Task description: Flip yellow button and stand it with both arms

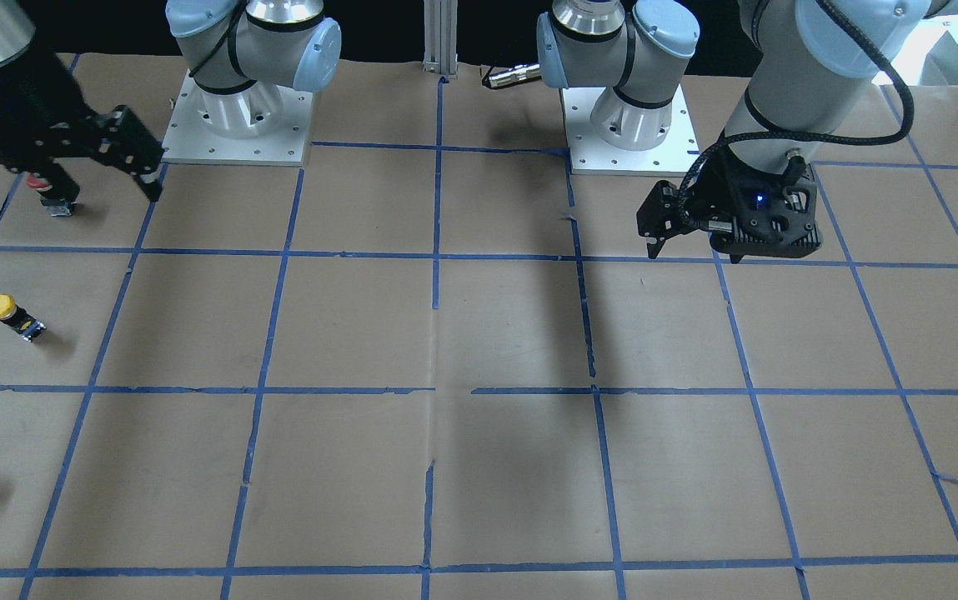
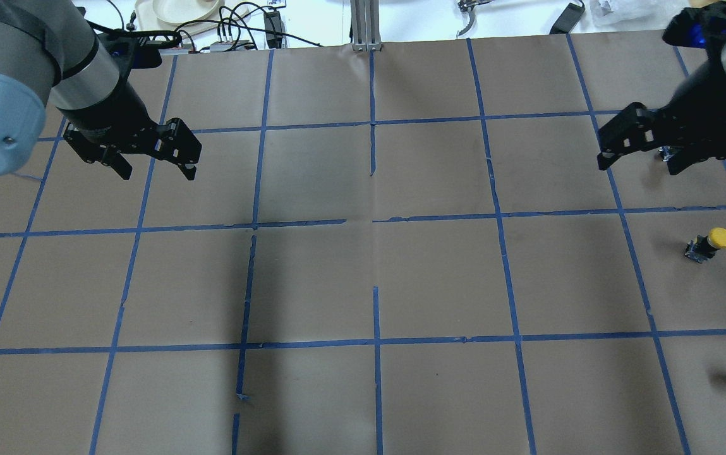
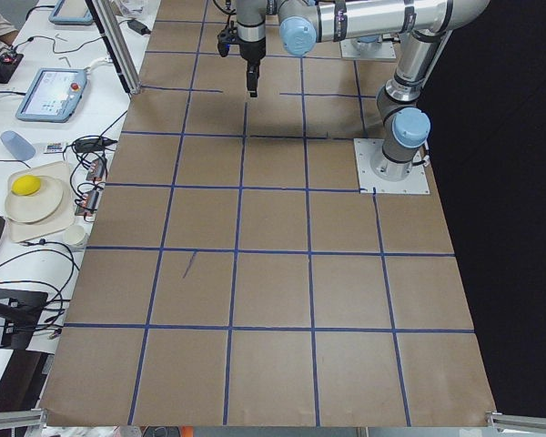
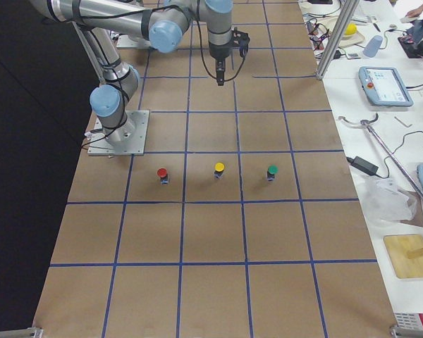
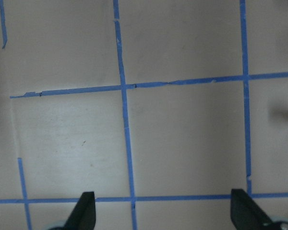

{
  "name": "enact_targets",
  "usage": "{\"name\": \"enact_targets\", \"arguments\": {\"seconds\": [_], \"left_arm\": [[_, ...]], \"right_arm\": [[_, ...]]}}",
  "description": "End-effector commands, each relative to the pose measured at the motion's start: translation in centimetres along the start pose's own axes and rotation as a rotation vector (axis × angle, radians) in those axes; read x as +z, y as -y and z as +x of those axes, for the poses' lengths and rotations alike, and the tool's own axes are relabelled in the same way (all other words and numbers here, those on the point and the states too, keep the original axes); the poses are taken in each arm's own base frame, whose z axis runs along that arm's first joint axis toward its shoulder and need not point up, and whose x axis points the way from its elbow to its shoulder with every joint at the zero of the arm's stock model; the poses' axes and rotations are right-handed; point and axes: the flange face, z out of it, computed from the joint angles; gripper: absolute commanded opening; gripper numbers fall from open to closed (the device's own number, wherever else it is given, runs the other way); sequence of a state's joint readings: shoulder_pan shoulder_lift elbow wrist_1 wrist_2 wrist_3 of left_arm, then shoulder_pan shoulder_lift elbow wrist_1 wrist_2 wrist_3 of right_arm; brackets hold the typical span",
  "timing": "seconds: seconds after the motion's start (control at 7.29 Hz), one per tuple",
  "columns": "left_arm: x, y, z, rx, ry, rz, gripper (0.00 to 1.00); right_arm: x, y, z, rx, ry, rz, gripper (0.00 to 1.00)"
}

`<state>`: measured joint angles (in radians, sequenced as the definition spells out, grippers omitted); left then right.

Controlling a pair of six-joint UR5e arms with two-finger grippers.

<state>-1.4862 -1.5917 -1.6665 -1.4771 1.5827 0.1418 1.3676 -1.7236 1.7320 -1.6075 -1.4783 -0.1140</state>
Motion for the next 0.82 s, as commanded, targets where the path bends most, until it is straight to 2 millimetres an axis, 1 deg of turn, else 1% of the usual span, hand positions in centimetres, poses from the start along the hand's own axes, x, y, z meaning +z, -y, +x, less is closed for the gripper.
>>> {"name": "enact_targets", "arguments": {"seconds": [0.0,0.14,0.27,0.41,0.55,0.69], "left_arm": [[0.4,0.1,-0.1,0.004,-0.002,-0.006,1.0],[1.1,0.5,-0.1,-0.005,-0.006,-0.021,1.0],[0.6,0.3,-0.1,0.0,-0.003,-0.011,1.0],[0.6,0.2,-0.1,-0.003,-0.003,-0.011,1.0],[0.6,0.3,-0.1,-0.008,-0.006,-0.01,1.0],[0.2,0.2,0.0,-0.007,-0.007,0.002,1.0]], "right_arm": [[-2.3,-3.7,-10.3,0.071,-0.071,-0.026,1.0],[-1.5,-4.0,-10.6,0.085,-0.075,-0.052,1.0],[-0.8,-4.1,-10.4,0.079,-0.081,-0.06,1.0],[-0.7,-3.8,-10.2,0.077,-0.08,-0.056,1.0],[-0.6,-3.5,-9.7,0.079,-0.083,-0.058,1.0],[-0.8,-3.1,-8.5,0.1,-0.089,-0.058,1.0]]}}
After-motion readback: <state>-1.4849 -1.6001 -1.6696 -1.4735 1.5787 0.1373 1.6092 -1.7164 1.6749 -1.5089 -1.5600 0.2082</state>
